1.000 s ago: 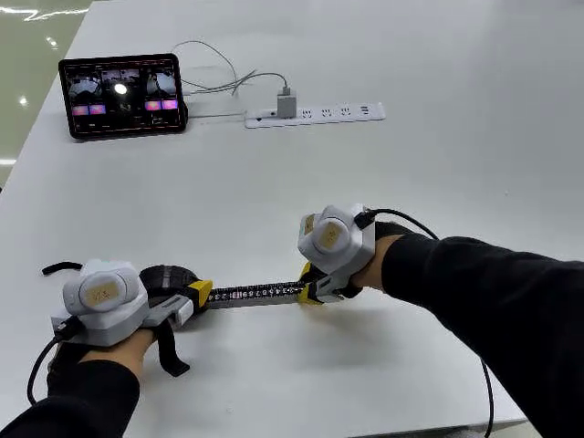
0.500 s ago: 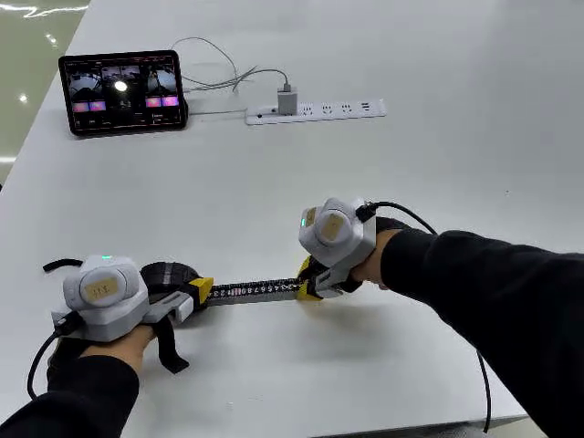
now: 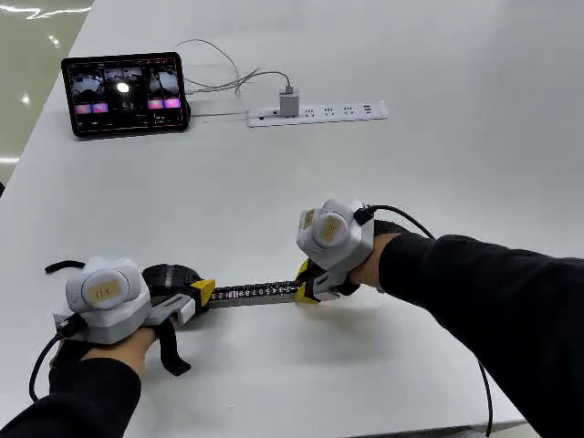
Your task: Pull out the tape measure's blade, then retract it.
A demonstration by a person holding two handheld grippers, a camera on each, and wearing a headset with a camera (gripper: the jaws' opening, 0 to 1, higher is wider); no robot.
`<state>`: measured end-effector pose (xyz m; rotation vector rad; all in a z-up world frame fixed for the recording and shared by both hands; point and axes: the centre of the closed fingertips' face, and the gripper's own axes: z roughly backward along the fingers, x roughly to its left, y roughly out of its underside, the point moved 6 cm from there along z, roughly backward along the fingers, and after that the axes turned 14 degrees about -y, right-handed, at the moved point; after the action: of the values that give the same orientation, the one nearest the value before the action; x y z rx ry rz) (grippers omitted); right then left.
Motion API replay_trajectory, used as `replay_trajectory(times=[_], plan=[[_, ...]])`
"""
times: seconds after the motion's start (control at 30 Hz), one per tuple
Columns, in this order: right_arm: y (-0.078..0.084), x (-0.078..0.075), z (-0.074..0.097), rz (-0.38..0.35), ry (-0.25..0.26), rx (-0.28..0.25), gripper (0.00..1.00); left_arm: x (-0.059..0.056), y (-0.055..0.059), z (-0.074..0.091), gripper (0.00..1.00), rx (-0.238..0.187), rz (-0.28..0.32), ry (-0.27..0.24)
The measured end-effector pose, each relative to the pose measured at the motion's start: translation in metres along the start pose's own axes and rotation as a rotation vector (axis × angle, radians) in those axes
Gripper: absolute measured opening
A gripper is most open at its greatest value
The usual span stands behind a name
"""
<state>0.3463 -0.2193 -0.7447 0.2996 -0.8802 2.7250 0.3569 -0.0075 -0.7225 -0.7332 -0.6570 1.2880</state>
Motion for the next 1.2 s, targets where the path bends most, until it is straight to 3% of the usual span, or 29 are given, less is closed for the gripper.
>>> replay_trajectory(times=[1.2], plan=[[-0.0095,0.0011,-0.0062,-0.004,0.004,-0.015,0.09,0.0007,0.0001,-0.0010,0.60,0.003,0.001,0.001]])
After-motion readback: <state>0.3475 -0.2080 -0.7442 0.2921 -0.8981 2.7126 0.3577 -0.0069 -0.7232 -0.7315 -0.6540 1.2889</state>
